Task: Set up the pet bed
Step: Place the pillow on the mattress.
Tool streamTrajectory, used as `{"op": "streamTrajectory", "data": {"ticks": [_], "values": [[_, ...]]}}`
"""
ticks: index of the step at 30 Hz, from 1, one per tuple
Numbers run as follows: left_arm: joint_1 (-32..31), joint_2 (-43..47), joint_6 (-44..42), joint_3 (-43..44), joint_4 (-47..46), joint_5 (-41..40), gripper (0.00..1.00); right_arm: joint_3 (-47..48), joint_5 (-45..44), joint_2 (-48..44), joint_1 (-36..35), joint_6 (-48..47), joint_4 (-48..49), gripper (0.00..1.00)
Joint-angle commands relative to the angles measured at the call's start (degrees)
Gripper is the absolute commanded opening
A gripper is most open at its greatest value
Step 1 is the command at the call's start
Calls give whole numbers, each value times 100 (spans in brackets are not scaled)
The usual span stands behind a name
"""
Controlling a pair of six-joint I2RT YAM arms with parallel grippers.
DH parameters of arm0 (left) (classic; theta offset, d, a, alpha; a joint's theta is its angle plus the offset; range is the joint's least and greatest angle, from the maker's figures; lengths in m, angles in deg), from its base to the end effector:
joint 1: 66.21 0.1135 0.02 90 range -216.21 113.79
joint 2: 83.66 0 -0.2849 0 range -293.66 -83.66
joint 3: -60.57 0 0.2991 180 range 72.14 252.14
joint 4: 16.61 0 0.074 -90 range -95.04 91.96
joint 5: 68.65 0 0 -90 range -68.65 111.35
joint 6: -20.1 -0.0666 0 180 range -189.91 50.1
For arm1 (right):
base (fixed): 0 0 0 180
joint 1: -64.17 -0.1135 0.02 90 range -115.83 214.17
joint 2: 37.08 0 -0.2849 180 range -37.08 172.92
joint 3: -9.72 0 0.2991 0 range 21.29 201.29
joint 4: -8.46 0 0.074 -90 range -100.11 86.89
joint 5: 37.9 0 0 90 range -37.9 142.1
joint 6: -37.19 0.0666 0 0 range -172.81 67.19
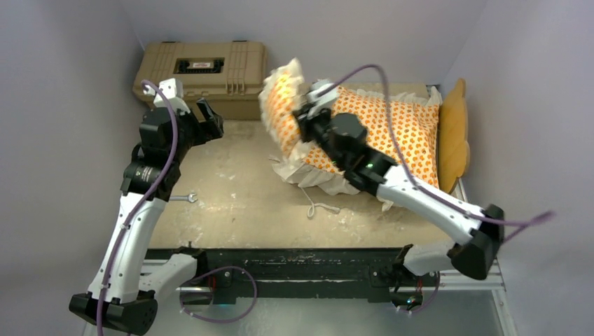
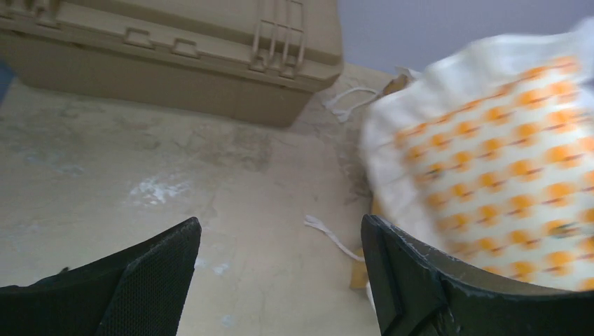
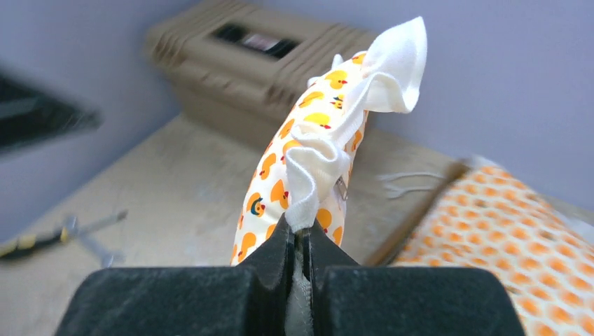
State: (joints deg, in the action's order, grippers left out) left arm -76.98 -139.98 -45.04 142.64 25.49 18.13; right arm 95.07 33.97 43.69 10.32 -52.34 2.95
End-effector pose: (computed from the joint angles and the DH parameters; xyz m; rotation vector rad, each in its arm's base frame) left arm 0.2622 -0.0461 0.4410 -0.2688 1.8535 -0.3788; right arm 0.2584 0.3186 0.4164 -0.4906 1.5309 0.4878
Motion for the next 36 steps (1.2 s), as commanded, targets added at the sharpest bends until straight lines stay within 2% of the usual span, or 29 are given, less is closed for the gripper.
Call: {"op": "streamTrajectory", "data": {"ticks": [1, 7, 9, 12, 16, 20, 23, 25, 27, 29, 35, 36], "values": [[-99, 221, -532, -549, -202, -1031, 84, -291, -939, -1123, 797, 1271, -268, 0], [-256, 320, -485, -1625, -868, -1093, 84, -729, -1311, -2067, 2209, 1702, -470, 0], [-324, 331, -482, -1875, -1052, -1144, 84, -853, -1068, -2233, 2737, 1830, -532, 0], [-438, 339, -523, -2148, -1300, -1239, 84, -1059, -254, -2386, 3608, 2034, -556, 0], [-579, 340, -583, -2430, -1508, -1379, 84, -1465, 596, -2473, 4711, 2253, -544, 0], [-774, 378, -669, -2524, -1570, -1535, 84, -1831, 896, -2445, 5524, 2186, -716, 0], [-922, 419, -730, -2540, -1552, -1675, 84, -1947, 1443, -2267, 6271, 2099, -949, 0], [-989, 464, -752, -2557, -1542, -1734, 84, -1929, 1384, -2117, 6540, 2046, -1137, 0], [-1045, 507, -770, -2560, -1520, -1809, 84, -1867, 909, -2002, 6587, 1953, -1320, 0], [-1088, 546, -784, -2561, -1499, -1902, 84, -1758, 319, -1857, 6589, 1912, -1547, 15], [-1168, 635, -804, -2585, -1471, -1996, 84, -1131, -304, -1648, 6589, 1912, -2053, 15], [-1173, 639, -807, -2590, -1470, -1997, 84, -974, -629, -1652, 6589, 1531, -2071, 52]]}}
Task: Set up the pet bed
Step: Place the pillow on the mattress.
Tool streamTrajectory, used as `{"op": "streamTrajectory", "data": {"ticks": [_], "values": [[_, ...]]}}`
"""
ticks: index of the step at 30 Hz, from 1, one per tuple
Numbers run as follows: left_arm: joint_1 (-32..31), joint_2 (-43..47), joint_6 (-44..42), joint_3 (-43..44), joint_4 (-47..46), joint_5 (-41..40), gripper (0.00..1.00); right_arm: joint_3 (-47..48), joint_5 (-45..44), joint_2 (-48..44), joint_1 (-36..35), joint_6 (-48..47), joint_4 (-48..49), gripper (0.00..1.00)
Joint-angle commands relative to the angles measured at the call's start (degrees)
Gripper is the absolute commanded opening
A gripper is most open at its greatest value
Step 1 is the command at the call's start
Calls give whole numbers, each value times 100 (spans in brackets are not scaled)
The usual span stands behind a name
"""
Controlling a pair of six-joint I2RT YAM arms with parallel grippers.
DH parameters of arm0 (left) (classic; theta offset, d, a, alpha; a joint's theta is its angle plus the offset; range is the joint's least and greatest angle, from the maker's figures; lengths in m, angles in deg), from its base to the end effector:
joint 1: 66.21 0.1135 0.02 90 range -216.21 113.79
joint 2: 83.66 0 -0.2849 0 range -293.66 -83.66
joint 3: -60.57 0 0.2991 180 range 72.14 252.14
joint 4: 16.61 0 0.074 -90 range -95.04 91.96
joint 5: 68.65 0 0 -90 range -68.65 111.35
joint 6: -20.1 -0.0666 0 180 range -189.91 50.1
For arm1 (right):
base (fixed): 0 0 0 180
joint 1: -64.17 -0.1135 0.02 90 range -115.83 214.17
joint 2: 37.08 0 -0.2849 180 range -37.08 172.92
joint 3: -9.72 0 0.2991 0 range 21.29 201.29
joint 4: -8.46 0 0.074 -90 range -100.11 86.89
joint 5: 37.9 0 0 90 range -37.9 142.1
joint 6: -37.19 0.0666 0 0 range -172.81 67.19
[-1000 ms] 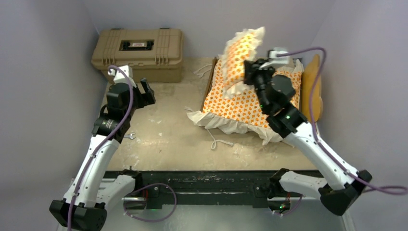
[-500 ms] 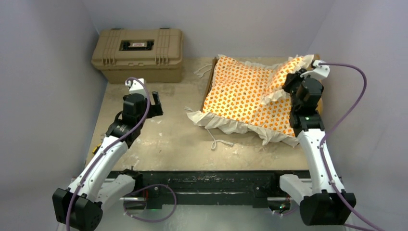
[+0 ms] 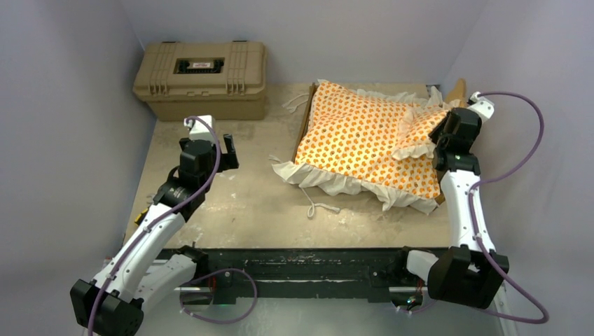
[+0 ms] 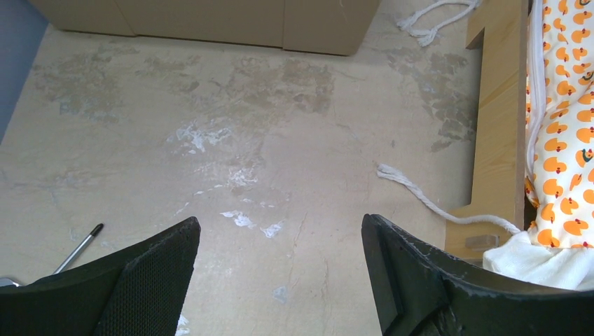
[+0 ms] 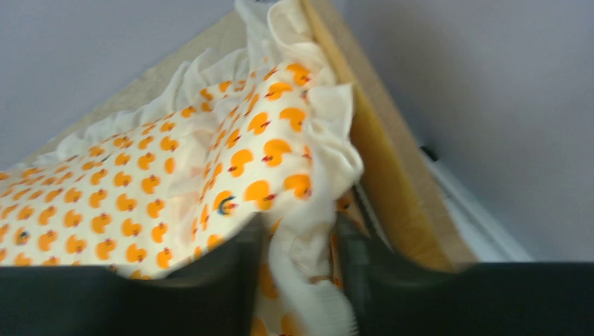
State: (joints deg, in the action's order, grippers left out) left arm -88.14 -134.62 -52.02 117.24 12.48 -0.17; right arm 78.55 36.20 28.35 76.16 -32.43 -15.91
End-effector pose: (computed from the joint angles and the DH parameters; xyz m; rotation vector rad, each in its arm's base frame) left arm 0.2531 -0.0755 0.3106 -0.1731 1.9422 -0.0872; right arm 0.3181 -0.0862 0.3409 0.7112 1.7898 -0.1706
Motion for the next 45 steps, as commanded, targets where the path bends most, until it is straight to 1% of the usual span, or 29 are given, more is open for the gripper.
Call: {"op": "streamTrajectory", "data": {"ticks": [1, 6, 8, 11, 13, 16, 18, 21, 25, 29, 34, 39, 41, 42, 45], "values": [[-64, 104, -110, -54, -170, -168, 84, 886, -950, -95, -14, -694, -208, 61], [-74, 102, -110, -61, -164, -195, 84, 1853, -1303, 122, -348, -942, -742, 69], [-74, 103, -121, -61, -170, -203, 84, 2022, -1451, 248, -575, -1000, -867, 70], [-74, 91, -119, -67, -172, -225, 84, 2028, -853, 449, -724, -850, -1010, 70], [-74, 93, -123, -63, -162, -253, 84, 1804, -618, 591, -781, -690, -1031, 70], [-74, 95, -127, -78, -161, -282, 84, 1210, -185, 657, -763, -340, -867, 70], [-74, 95, -128, -80, -159, -278, 84, 895, -179, 716, -738, -205, -698, 70], [-79, 103, -127, -89, -162, -258, 84, 504, -417, 836, -668, -99, -379, 71], [-83, 144, -137, -96, -157, -269, 84, 288, -344, 1012, -560, 6, -79, 71], [-83, 173, -145, -98, -148, -282, 84, 355, -234, 1071, -557, 189, -100, 71], [-83, 153, -126, -98, -132, -237, 84, 689, -250, 628, -555, 175, -258, 71], [-83, 109, -82, 121, 32, -189, 85, 985, -71, -54, -557, -4, -251, 76], [-83, 119, -70, 334, 223, -237, 85, 998, 13, -441, -557, -86, -186, 97], [-83, 138, -70, 446, 308, -268, 85, 998, 25, -647, -557, -120, -188, 99], [-83, 258, -94, 782, 613, -386, 86, 1030, 43, -1212, -557, -302, -298, 99]]}}
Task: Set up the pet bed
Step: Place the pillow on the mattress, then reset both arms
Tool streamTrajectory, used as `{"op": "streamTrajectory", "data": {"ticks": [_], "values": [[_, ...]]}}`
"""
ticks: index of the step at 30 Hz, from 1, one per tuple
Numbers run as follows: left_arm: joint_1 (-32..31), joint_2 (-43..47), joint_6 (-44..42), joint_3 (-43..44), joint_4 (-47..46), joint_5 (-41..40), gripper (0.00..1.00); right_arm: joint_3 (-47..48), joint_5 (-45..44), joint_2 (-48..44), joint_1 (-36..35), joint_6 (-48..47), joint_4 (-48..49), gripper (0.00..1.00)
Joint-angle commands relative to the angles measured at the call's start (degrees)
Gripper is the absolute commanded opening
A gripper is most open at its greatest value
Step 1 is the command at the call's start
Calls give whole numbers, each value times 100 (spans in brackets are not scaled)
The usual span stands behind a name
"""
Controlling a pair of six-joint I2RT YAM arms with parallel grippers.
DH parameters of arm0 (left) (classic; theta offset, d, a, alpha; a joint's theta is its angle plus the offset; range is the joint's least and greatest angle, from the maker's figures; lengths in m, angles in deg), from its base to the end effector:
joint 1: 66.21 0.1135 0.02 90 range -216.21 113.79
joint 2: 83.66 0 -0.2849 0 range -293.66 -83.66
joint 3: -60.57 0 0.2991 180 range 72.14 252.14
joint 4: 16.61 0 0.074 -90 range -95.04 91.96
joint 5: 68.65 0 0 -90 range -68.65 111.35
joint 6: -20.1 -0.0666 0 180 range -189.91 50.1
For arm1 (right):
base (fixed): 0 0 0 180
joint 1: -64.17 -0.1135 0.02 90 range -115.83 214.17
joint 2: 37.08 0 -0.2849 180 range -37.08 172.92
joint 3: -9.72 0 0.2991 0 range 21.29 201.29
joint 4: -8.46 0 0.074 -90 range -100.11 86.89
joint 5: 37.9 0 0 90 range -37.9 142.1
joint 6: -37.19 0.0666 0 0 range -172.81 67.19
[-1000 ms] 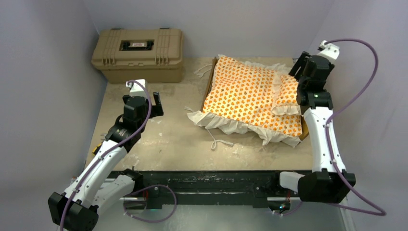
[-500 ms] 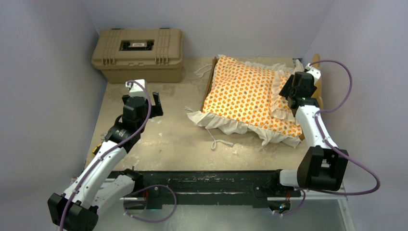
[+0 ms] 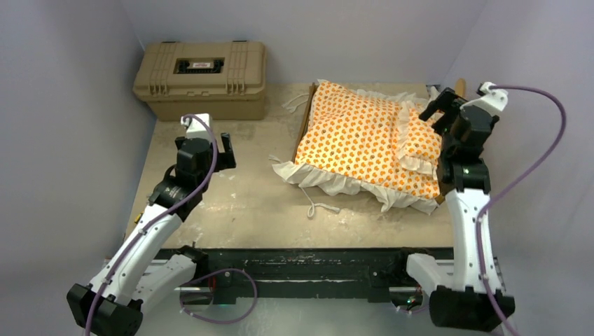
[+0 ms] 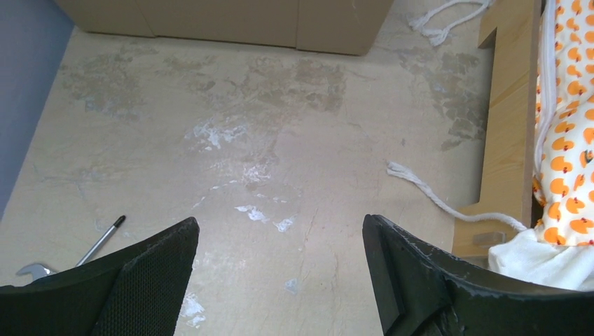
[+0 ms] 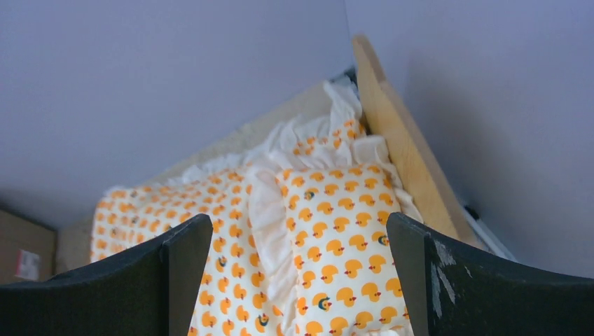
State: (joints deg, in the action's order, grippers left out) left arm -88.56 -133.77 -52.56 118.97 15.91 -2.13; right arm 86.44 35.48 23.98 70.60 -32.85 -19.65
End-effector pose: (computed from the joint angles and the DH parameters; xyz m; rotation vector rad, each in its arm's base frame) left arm 0.2473 -0.0730 0.3198 -0.1756 1.9491 -0.0466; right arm 0.3007 -0.0531 0.4138 0.6054 1.6736 -0.0891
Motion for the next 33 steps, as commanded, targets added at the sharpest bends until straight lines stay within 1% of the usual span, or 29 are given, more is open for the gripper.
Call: {"op": "streamTrajectory", "data": {"ticks": [1, 6, 7, 10, 14, 17, 20, 24, 33], "values": [[-42, 232, -55, 735, 369, -235, 86, 244, 71, -980, -2, -350, 49, 99], [-41, 560, -151, 1380, 810, -456, 89, 160, -658, -1939, -341, -540, -153, 99], [-41, 612, -146, 1508, 880, -483, 90, 107, -814, -2136, -428, -716, -164, 99], [-41, 791, -146, 1736, 989, -543, 92, -191, -1073, -2826, -597, -1020, 21, 99], [-41, 1183, -306, 1555, 765, -930, 95, -837, -1272, -3811, -758, -1344, 455, 99], [-41, 1519, -429, 1327, 531, -1232, 95, -1217, -1440, -4321, -758, -1553, 788, 99], [-41, 1851, -416, 1066, 208, -1444, 95, -1298, -1544, -4448, -758, -1652, 798, 99], [-41, 2071, -318, 839, -98, -1457, 96, -1483, -1684, -4559, -757, -1632, 984, 99], [-41, 1815, -232, 734, -261, -1512, 96, -1553, -1863, -4487, -758, -1778, 1220, 99]]}}
